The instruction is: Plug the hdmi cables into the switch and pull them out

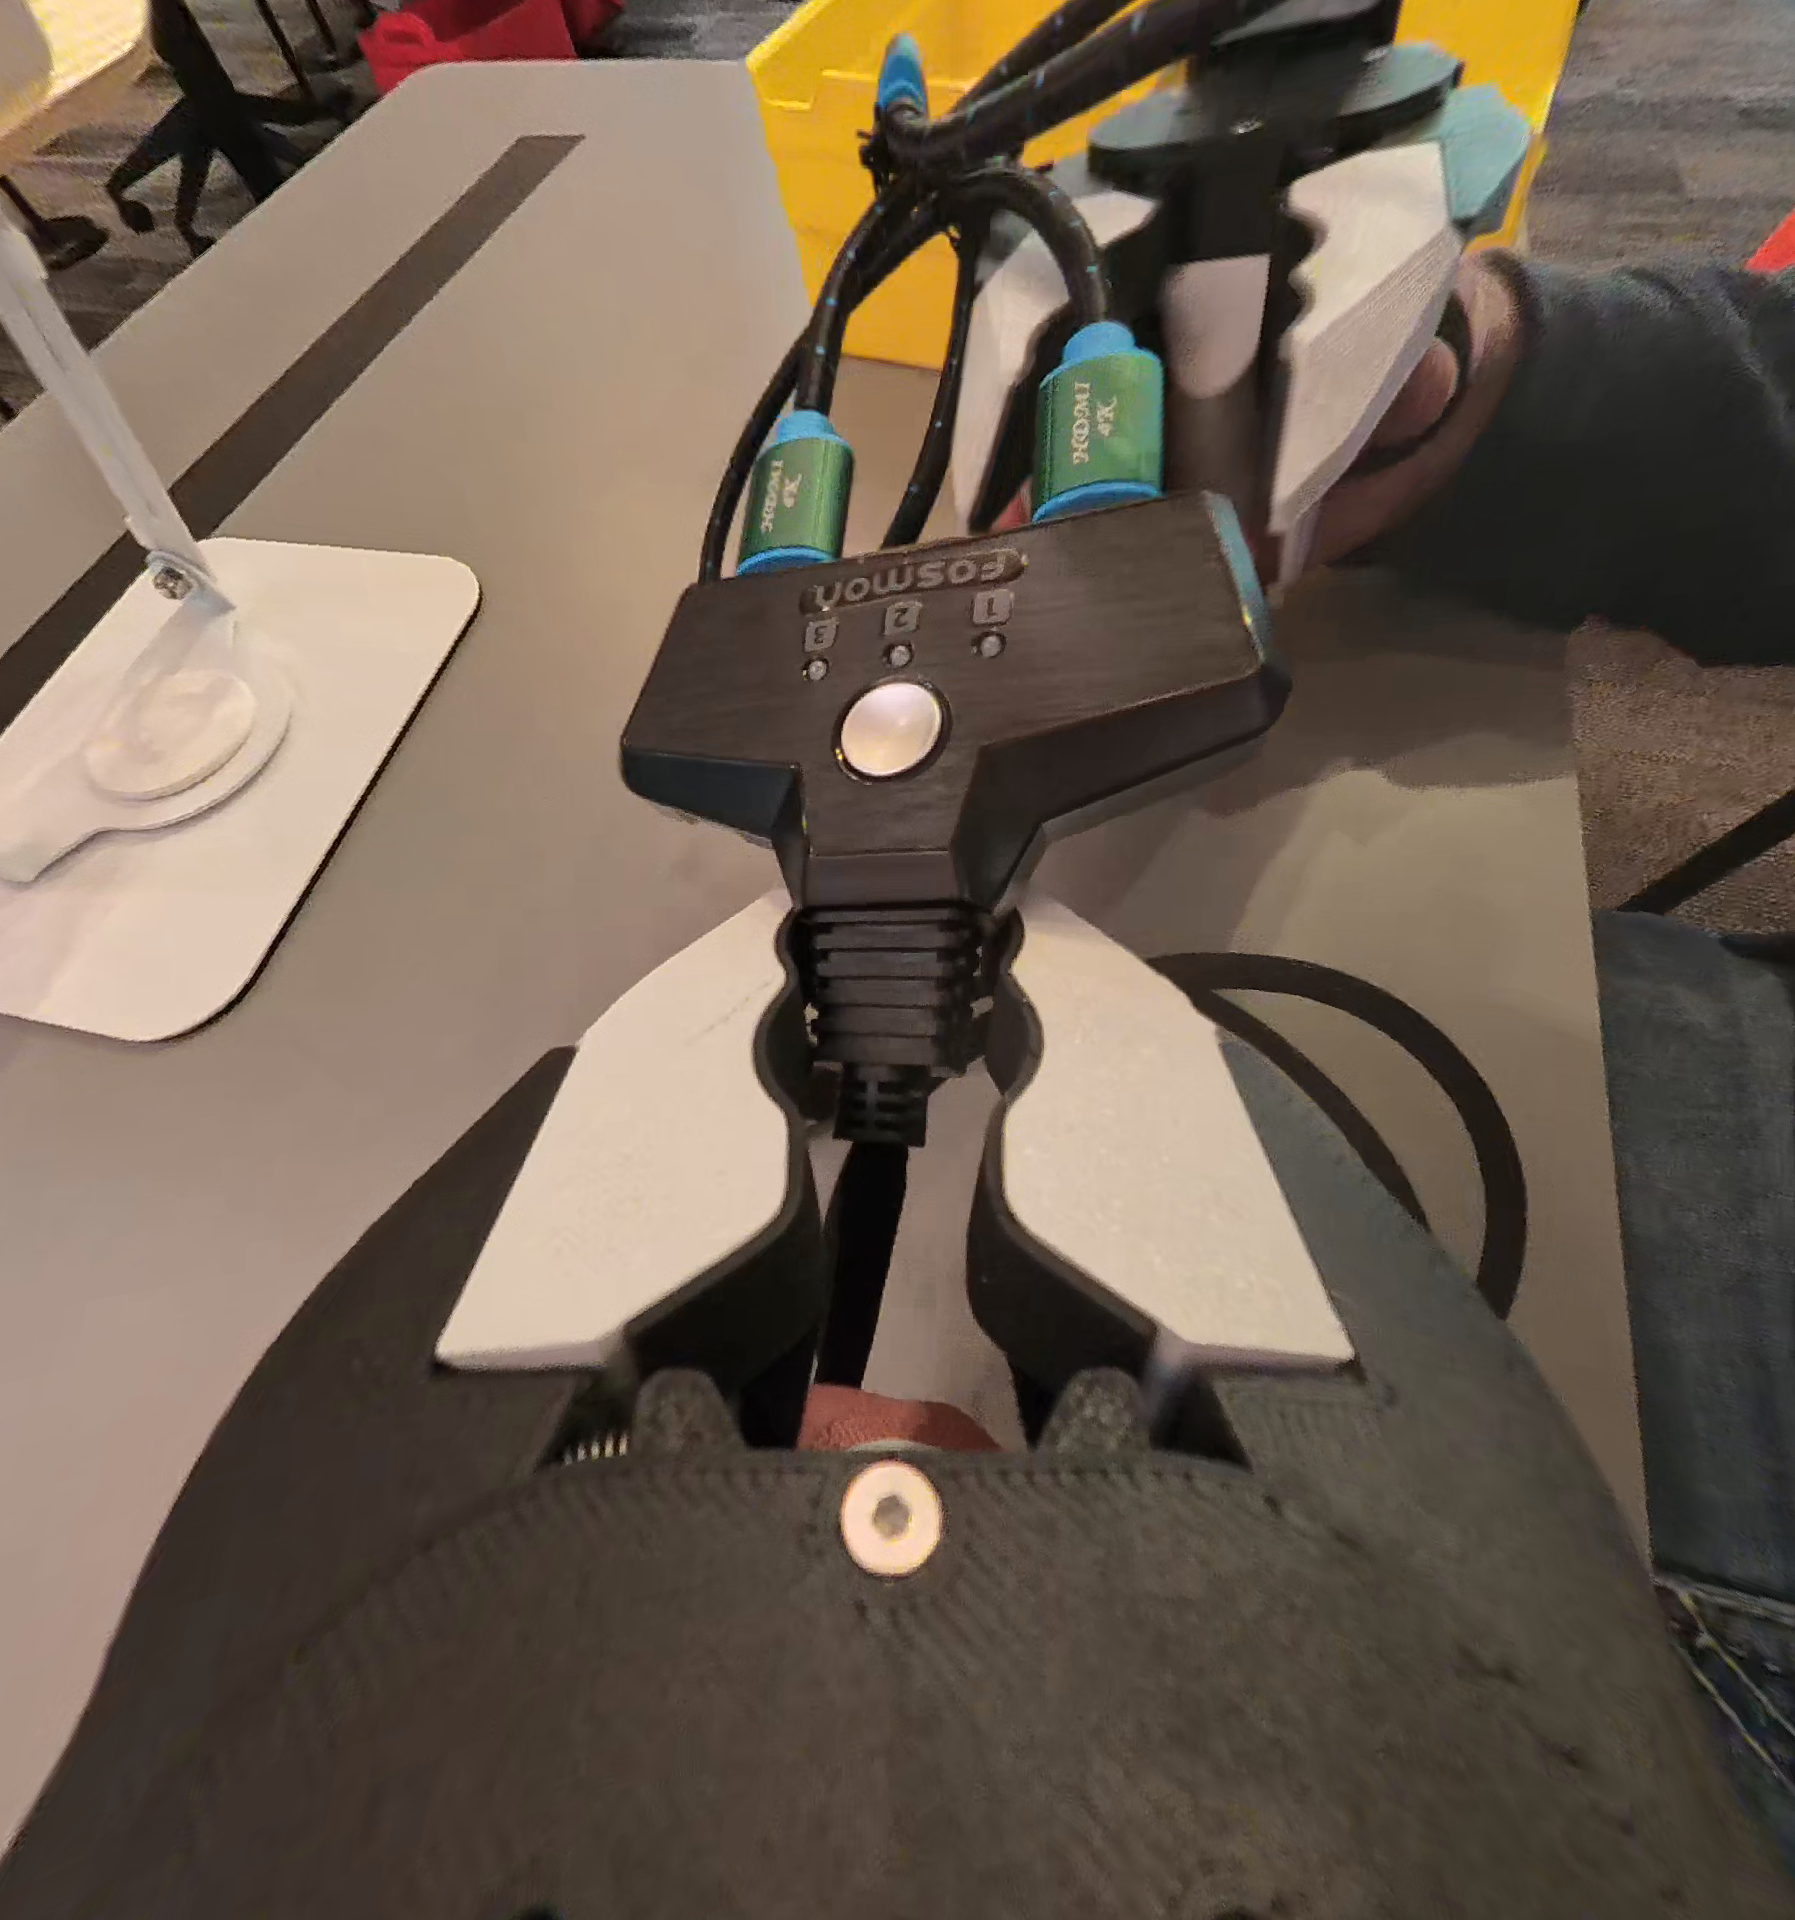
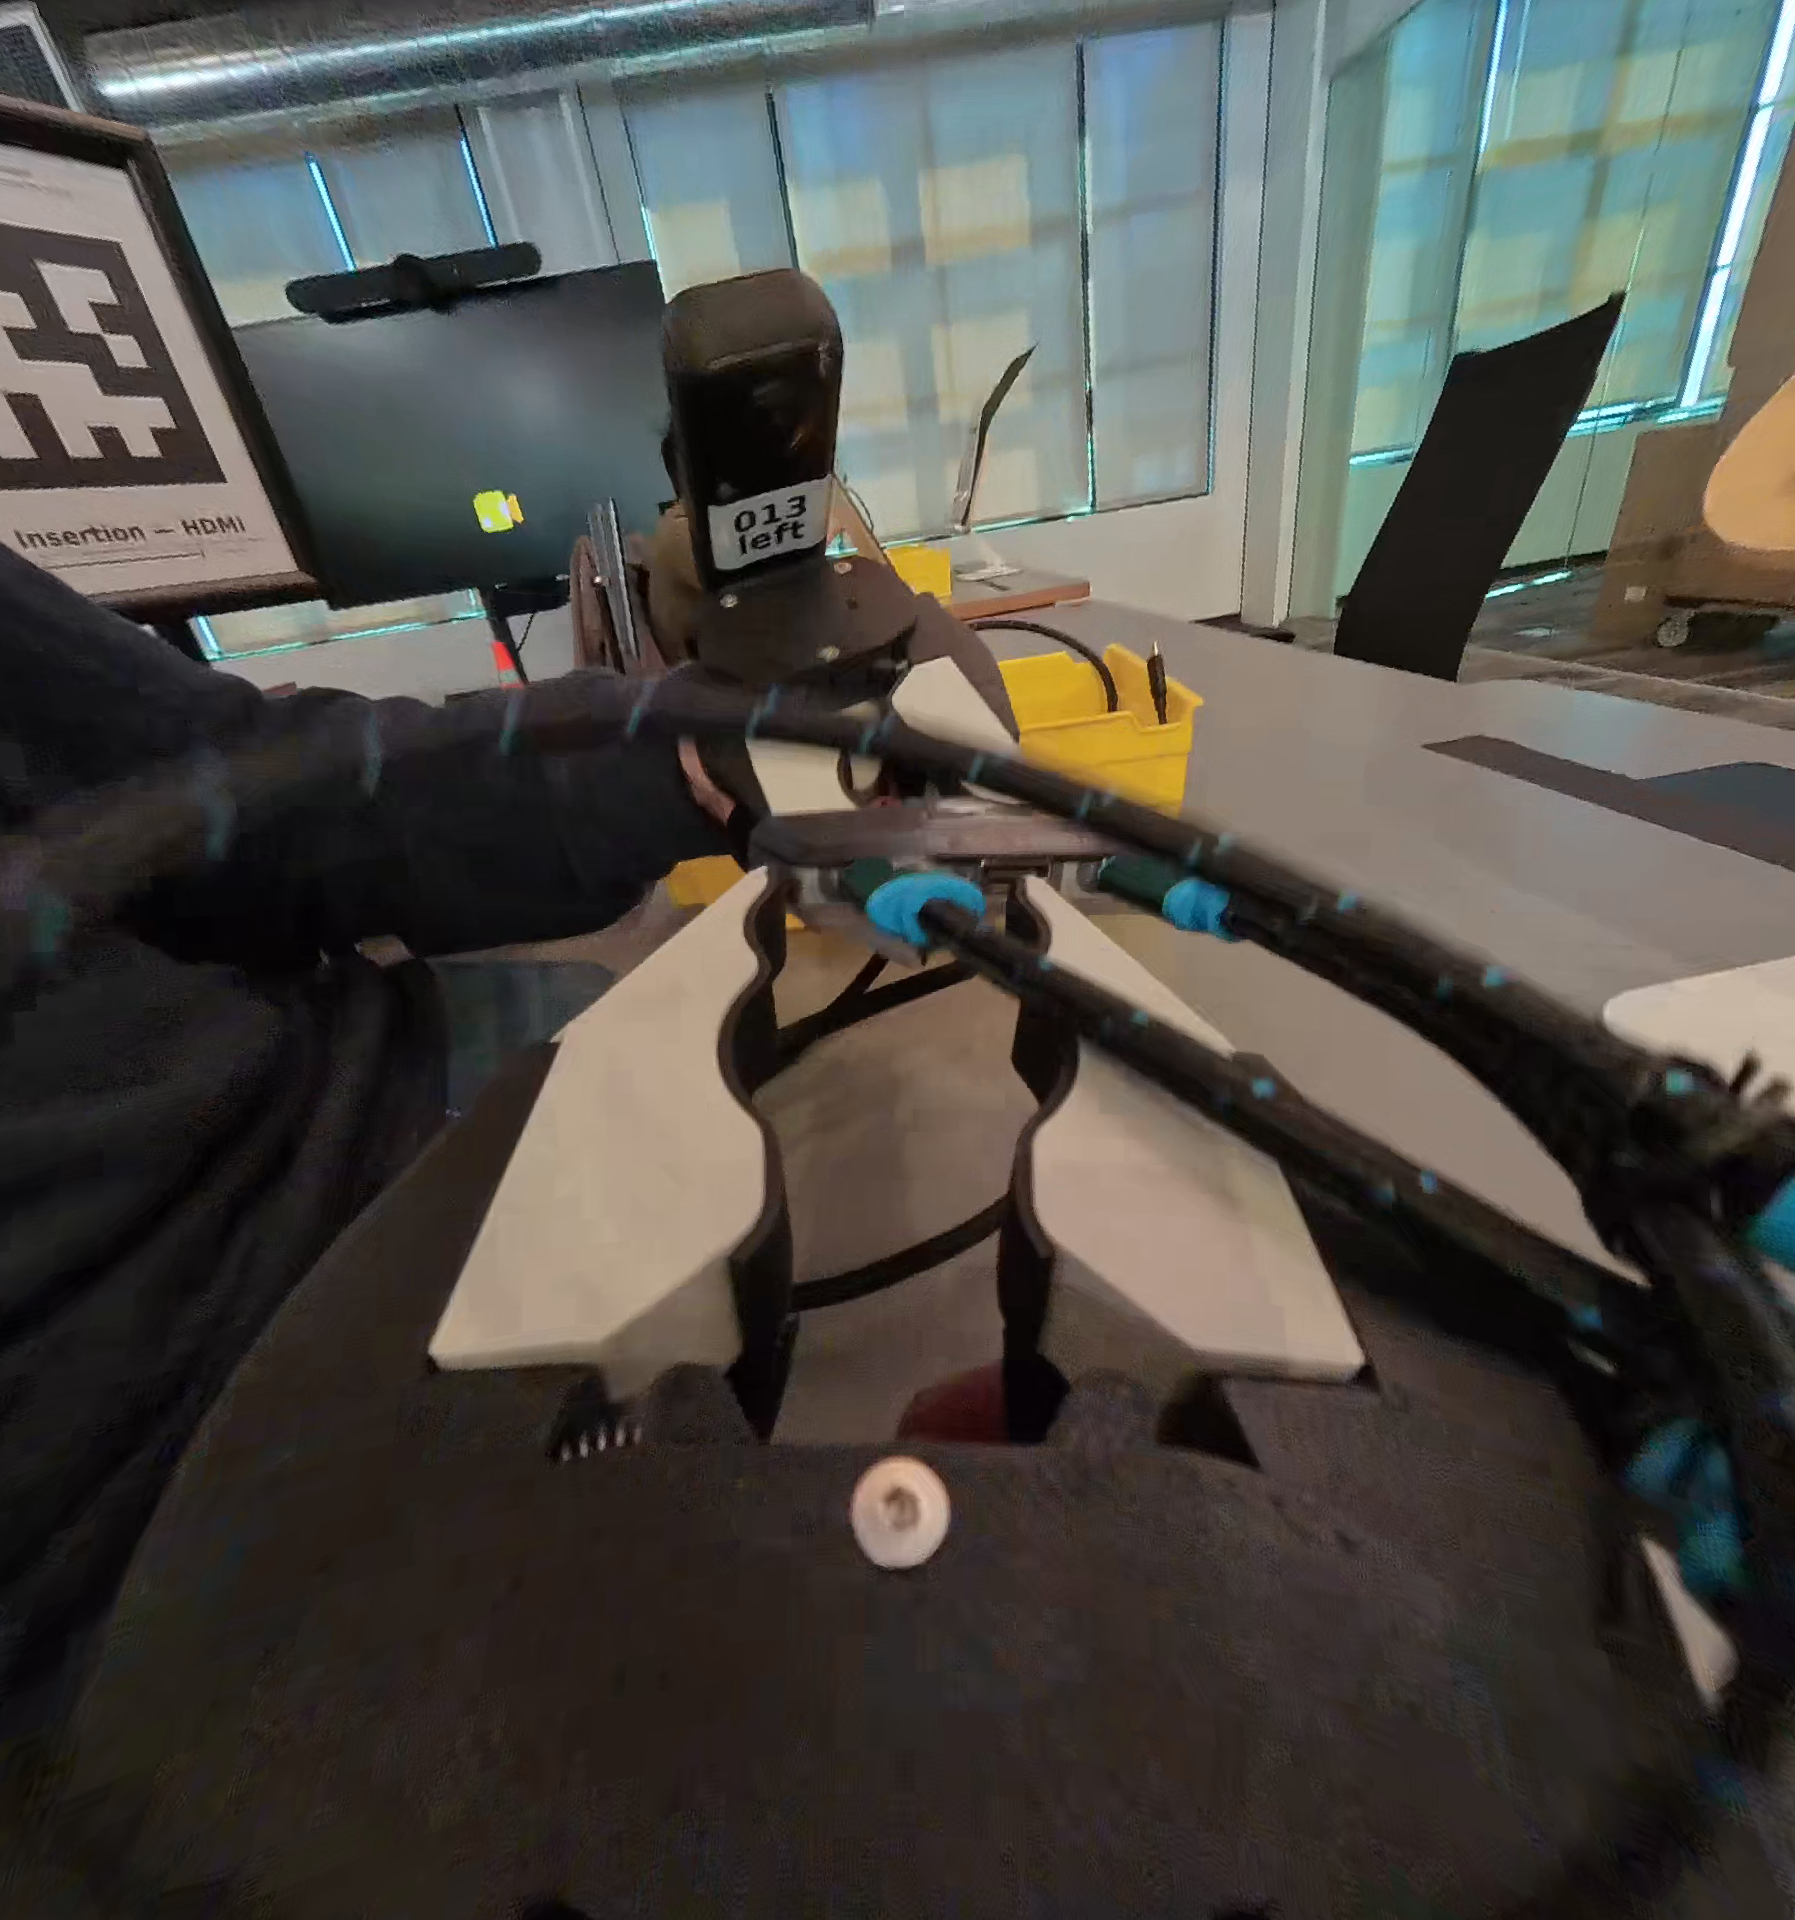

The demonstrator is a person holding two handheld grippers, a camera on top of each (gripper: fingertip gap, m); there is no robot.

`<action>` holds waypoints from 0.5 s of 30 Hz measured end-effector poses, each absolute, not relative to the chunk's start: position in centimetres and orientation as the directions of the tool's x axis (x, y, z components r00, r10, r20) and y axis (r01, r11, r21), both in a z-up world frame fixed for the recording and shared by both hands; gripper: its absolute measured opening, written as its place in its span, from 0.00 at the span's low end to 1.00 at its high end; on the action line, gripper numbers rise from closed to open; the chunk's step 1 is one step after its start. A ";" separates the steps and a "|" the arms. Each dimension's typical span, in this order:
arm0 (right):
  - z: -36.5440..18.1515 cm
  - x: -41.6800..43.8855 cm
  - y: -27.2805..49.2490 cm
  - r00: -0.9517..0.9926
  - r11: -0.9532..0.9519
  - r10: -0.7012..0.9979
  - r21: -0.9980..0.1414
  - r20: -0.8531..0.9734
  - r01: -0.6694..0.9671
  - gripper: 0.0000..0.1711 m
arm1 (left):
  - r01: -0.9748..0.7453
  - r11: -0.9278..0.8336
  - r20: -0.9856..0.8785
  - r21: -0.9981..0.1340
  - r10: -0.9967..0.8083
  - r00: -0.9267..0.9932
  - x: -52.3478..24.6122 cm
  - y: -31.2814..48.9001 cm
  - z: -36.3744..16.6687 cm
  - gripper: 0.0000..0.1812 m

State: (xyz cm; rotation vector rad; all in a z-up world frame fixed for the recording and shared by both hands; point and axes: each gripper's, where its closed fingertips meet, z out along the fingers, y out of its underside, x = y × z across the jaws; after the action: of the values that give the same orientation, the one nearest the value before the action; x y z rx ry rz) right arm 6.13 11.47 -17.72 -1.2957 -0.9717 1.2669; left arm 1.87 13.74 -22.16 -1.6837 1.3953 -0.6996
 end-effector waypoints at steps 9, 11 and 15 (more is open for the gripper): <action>-17.2 6.2 11.5 0.017 -0.198 0.979 -0.968 -0.203 -0.154 0.11 | -0.517 -0.039 -0.081 -0.855 -0.975 0.207 2.3 13.3 -22.7 0.16; -17.3 6.2 11.4 0.014 -0.197 0.980 -0.969 -0.201 -0.148 0.12 | -0.513 -0.035 -0.083 -0.858 -0.975 0.204 2.4 13.4 -22.8 0.16; -18.2 6.2 11.3 0.019 -0.193 0.981 -0.977 -0.195 -0.092 0.12 | -0.529 -0.032 -0.090 -0.848 -0.975 0.204 2.2 13.5 -22.9 0.16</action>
State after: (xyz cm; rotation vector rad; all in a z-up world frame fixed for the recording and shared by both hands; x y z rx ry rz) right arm 6.18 11.32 -18.17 -1.2955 -1.0231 1.3706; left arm 2.15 13.46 -22.94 -1.6750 1.4322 -0.6990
